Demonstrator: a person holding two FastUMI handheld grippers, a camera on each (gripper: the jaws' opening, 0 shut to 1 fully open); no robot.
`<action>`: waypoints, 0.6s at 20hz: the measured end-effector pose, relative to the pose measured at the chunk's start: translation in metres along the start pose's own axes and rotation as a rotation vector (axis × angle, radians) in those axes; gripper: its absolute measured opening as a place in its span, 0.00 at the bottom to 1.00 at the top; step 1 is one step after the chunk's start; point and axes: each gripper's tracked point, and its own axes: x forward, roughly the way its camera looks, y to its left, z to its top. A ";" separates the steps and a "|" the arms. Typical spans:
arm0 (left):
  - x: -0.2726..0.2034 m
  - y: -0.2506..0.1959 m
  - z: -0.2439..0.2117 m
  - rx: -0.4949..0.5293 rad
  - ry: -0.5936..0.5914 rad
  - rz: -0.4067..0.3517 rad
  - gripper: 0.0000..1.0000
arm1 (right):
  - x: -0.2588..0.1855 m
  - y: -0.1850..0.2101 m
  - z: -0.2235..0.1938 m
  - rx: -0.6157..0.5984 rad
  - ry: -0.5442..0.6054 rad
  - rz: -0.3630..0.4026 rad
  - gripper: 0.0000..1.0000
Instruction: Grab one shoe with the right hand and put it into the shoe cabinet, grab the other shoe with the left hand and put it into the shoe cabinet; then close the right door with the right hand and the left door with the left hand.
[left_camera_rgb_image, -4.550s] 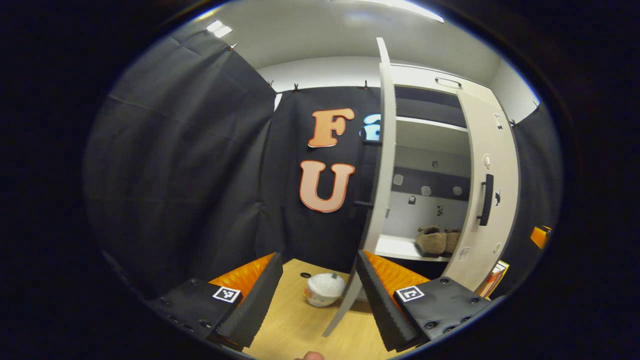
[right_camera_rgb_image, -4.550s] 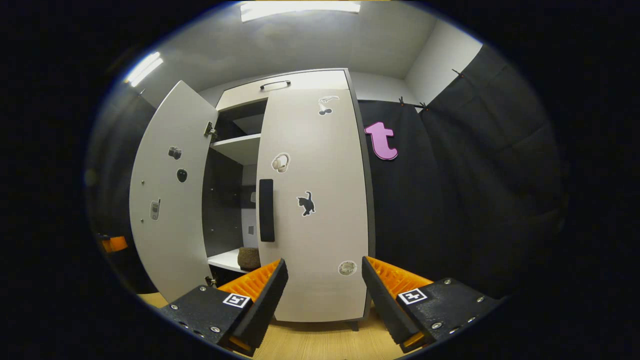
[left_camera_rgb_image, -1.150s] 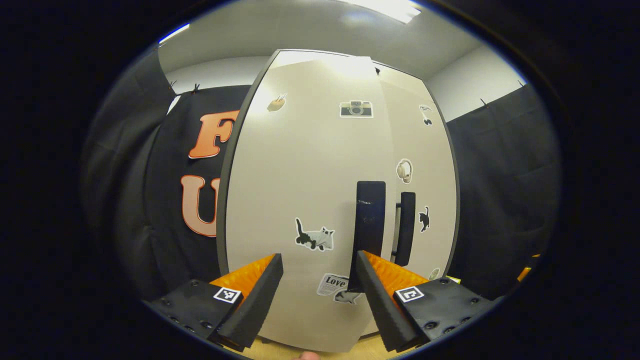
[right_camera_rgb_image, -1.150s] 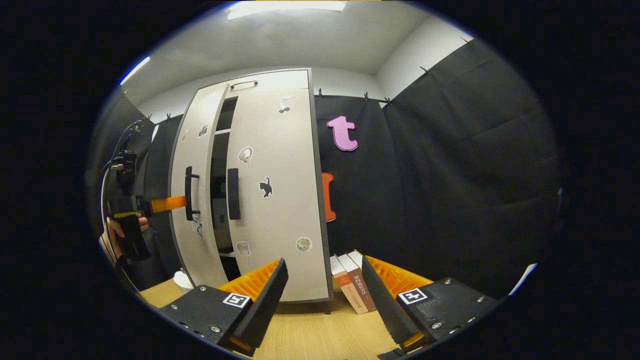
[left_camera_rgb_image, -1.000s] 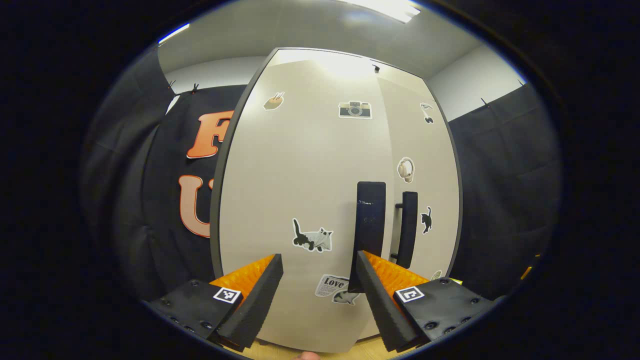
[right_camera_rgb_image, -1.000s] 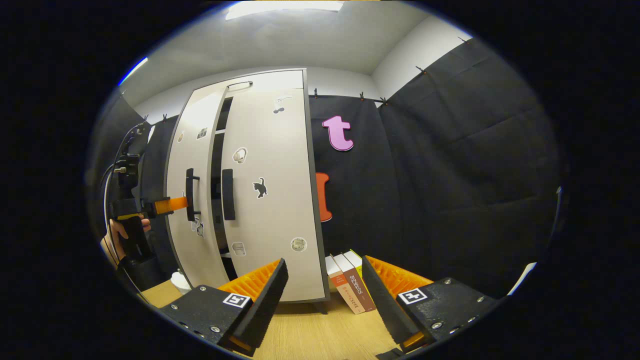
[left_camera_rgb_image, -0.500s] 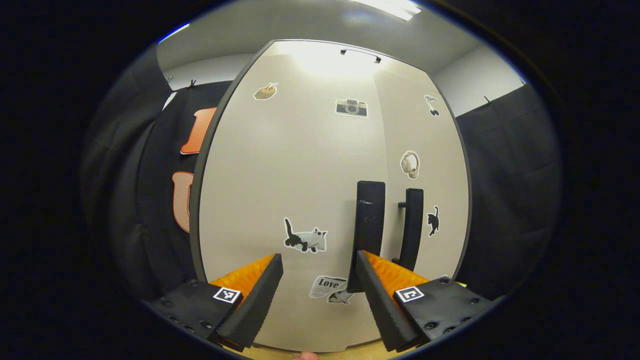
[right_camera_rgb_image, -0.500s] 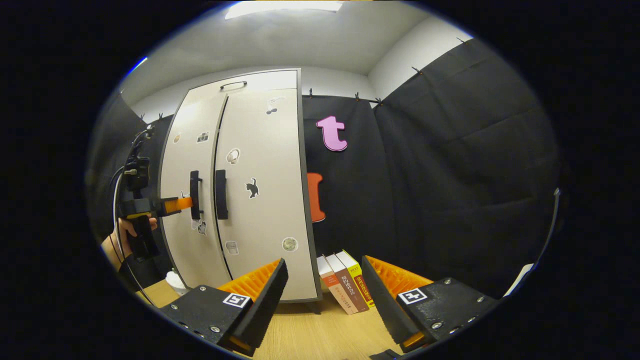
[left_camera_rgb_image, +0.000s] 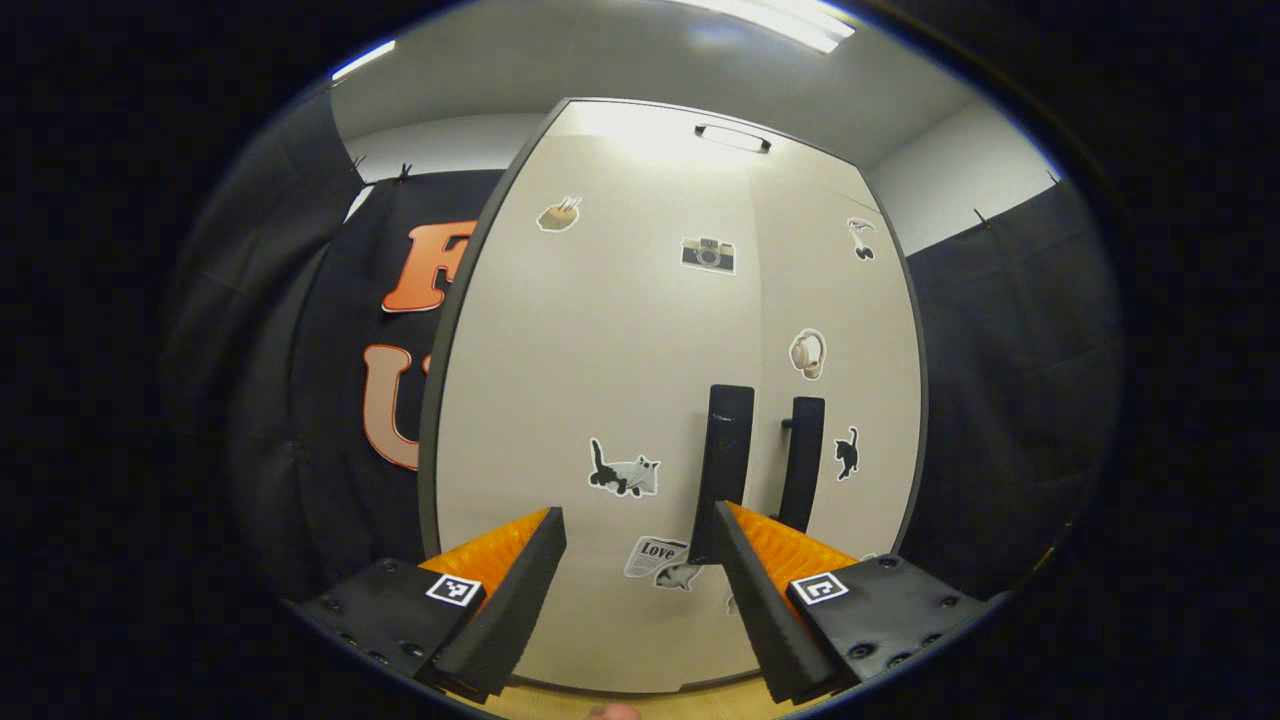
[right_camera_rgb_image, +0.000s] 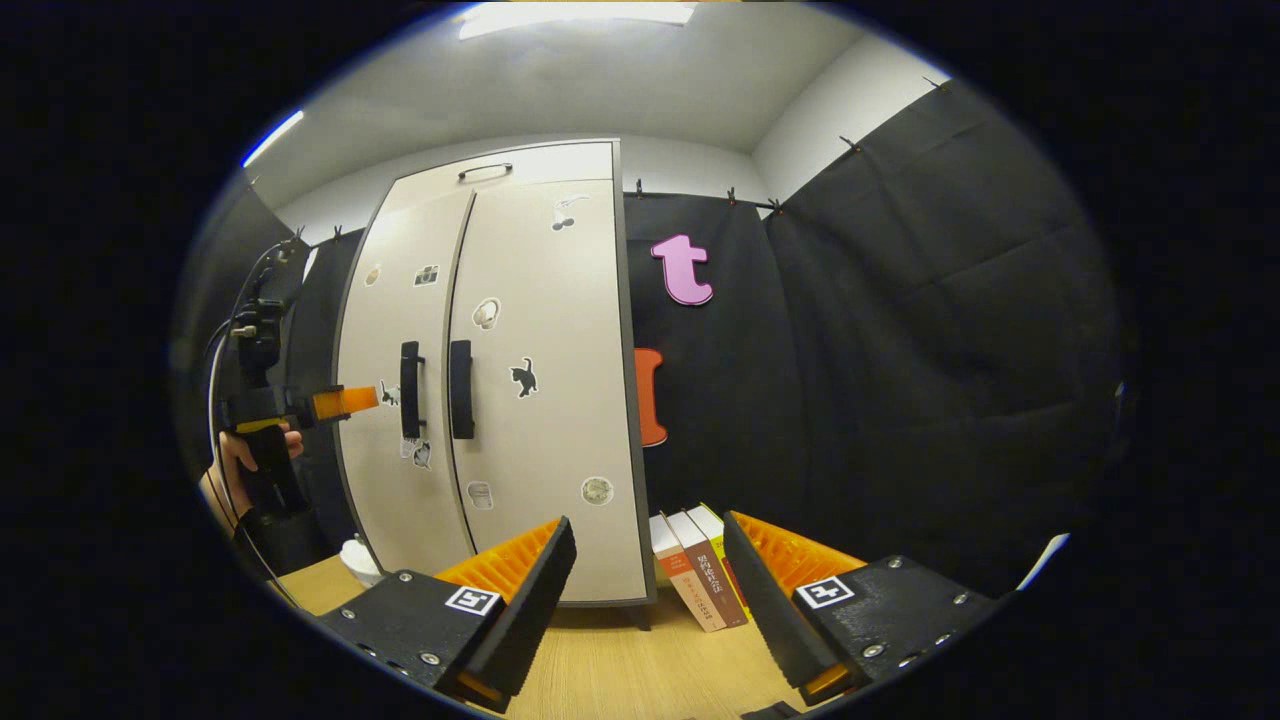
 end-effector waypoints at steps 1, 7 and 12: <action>-0.011 0.005 0.003 0.004 -0.012 0.010 0.96 | 0.001 0.005 -0.001 0.006 0.001 0.014 0.92; -0.073 0.021 0.009 0.005 -0.025 0.051 0.96 | 0.011 0.037 -0.008 0.019 0.017 0.104 0.92; -0.106 0.032 0.002 0.026 -0.009 0.094 0.96 | 0.014 0.057 -0.007 0.030 0.013 0.157 0.92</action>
